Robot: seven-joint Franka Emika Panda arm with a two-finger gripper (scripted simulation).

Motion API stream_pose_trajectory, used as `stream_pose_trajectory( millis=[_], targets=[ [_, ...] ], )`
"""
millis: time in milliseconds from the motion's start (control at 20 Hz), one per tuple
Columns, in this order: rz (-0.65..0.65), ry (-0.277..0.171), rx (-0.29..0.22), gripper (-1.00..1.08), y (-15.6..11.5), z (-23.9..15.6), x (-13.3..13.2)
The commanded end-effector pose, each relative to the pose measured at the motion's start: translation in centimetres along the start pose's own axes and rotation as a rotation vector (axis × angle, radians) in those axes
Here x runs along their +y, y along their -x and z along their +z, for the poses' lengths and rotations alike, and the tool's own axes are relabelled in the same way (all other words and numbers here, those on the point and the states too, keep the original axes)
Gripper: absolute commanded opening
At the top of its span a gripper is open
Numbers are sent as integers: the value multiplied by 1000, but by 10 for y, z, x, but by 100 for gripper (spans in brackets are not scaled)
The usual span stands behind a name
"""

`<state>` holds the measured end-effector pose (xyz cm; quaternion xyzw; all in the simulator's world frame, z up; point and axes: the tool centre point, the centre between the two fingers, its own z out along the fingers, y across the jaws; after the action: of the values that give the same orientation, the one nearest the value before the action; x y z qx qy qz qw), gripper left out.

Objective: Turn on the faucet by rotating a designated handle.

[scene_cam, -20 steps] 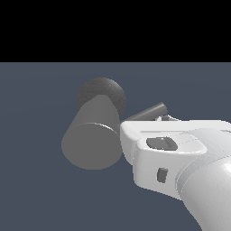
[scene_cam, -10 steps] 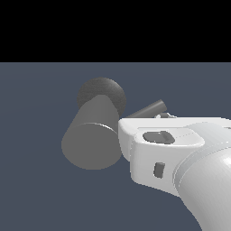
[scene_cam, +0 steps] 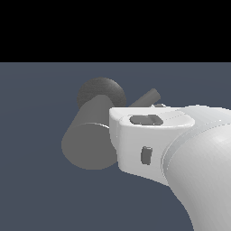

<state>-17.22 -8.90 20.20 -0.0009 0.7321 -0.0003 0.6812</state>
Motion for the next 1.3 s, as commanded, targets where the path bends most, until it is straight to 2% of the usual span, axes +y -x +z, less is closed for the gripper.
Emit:
stream_pose_trajectory(
  millis=[0,400,450,500,1250],
  targets=[
    [-2,30,-56,-100,28,2,21],
    [-3,35,-70,-100,48,1,36],
    [0,0,-4,-100,19,-1,15],
    [0,-2,-3,-100,18,-1,14],
    [-1,11,-27,-100,41,-2,66]
  ],
)
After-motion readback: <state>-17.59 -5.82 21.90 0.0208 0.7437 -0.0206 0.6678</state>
